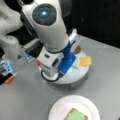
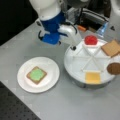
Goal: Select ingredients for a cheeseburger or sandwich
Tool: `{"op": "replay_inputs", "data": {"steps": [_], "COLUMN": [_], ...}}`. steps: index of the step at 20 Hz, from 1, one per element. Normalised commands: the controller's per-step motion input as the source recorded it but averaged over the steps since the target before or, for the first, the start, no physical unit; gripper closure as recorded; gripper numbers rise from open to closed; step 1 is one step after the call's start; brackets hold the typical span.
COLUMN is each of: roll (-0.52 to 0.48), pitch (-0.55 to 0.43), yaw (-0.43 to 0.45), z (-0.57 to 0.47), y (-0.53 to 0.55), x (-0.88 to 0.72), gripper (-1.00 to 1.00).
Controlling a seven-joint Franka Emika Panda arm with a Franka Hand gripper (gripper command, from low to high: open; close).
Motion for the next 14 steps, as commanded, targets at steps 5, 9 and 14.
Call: {"op": "replay_inputs", "data": {"steps": [5, 9, 14], "roll": [-0.311, -0.319, -0.303], "pitch": [-0.174, -0.145, -0.152], "yaw": [-0.092, -0.063, 0.020], "z": [-0.12, -0.08, -0.08], "y": [0.25, 0.27, 0.29], "x": [-0.38, -0.36, -0.36], "gripper": [-1.00, -1.00, -1.00]}}
